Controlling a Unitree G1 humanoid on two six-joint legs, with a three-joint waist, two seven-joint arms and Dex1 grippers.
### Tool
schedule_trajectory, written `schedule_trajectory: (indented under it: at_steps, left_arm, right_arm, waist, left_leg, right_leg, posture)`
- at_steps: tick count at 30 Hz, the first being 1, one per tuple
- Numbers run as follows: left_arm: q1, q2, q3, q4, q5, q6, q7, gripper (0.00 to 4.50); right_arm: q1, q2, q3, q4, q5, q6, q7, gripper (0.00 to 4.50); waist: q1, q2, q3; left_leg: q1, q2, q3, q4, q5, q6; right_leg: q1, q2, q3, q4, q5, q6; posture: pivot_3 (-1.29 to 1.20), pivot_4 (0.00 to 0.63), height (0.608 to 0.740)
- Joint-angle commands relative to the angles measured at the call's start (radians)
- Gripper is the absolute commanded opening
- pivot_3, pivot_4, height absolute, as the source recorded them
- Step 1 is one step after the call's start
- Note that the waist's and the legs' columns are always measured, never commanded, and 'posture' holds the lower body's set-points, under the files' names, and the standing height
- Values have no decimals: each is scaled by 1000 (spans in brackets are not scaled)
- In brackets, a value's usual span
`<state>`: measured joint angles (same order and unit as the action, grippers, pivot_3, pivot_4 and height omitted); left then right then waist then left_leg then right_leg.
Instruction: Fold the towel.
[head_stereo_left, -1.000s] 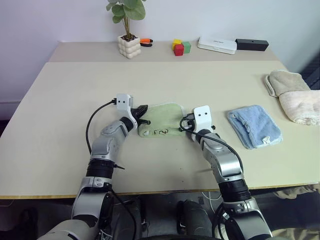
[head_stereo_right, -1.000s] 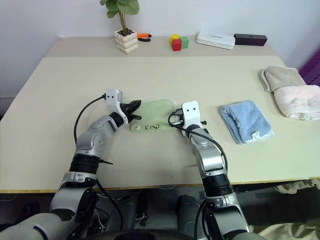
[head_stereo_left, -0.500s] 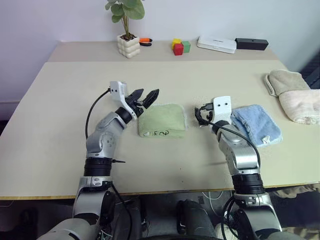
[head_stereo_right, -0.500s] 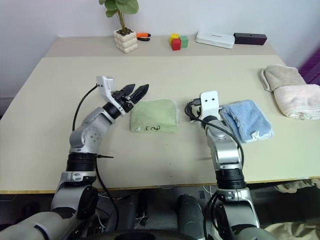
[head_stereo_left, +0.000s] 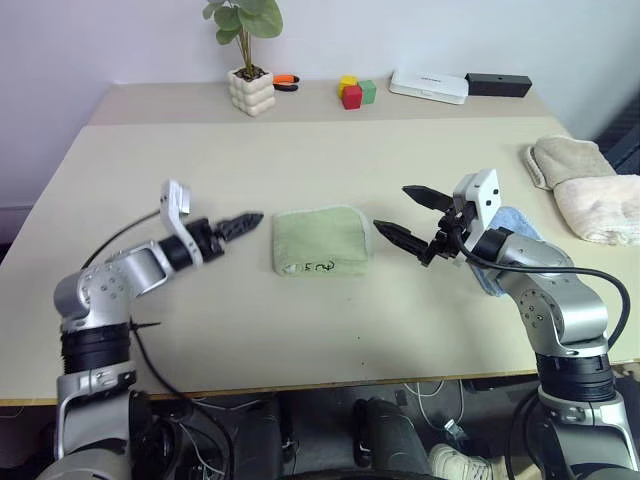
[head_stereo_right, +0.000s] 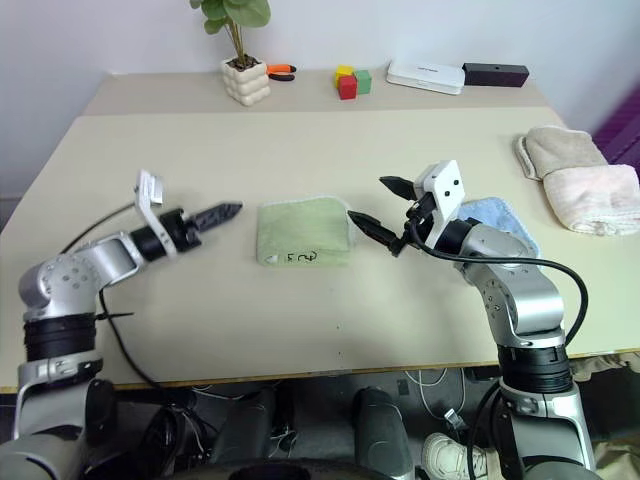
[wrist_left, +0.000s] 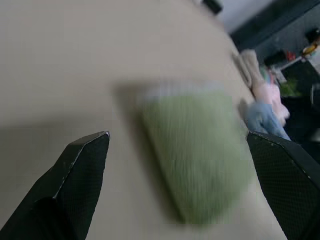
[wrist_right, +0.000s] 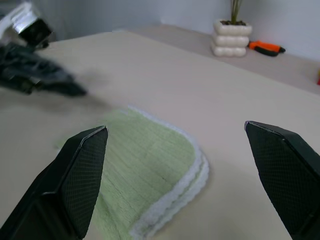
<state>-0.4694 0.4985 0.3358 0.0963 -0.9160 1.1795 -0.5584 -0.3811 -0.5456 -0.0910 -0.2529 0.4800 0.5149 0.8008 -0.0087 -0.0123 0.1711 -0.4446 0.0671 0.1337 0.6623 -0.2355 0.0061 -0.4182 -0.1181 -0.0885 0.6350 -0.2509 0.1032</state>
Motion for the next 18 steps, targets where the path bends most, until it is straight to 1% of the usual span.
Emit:
schedule_trajectory:
  at_steps: [1, 4, 6, 12, 16, 18]
  left_arm:
    - [30, 5, 7, -50, -42, 68, 4, 4482]
    - [60, -22, -7, -62, -44, 80, 4, 4482]
    - [59, -48, -20, -70, -42, 74, 10, 4482]
    - [45, -102, -91, -38, 22, 2, -8, 4482]
    - [25, -178, -115, 27, 53, -51, 8, 4482]
    - [15, -221, -108, 64, 54, -45, 34, 4482]
  right_arm:
    - [6, -55, -25, -97, 69, 17, 65, 4459]
    - [16, -96, -33, -112, 81, 6, 101, 4459]
    - [21, -108, -32, -112, 80, -3, 106, 4459]
    - [25, -109, -27, -112, 78, -10, 100, 4459]
    - [23, -107, -24, -106, 66, -19, 87, 4459]
    - [24, -107, -23, -104, 62, -22, 81, 4459]
  waist:
    - [4, 0, 0]
    - [0, 0, 0]
    - [2, 0, 0]
    - [4, 0, 0]
    - [12, 0, 0]
    - [22, 0, -1]
  left_leg:
    - [0, 0, 0, 0, 0, 0]
    - [1, 0, 0, 1, -3, 5]
    - [1, 0, -1, 1, -3, 5]
    - [1, -1, -1, 1, -3, 5]
    - [1, -1, -1, 2, -3, 5]
    - [2, -1, -1, 2, -3, 5]
  right_leg:
    - [1, 0, 0, 0, 0, 0]
    - [2, -1, 0, -2, 0, 0]
    - [2, -1, 0, -2, 0, 0]
    - [3, -1, 0, -2, 0, 0]
    - [3, -1, 0, -3, 0, -1]
    - [4, -1, 0, -3, 0, -1]
  posture:
    - [0, 150, 735]
    - [0, 150, 735]
    - [0, 150, 735]
    - [0, 150, 735]
    - [0, 150, 735]
    - [0, 150, 735]
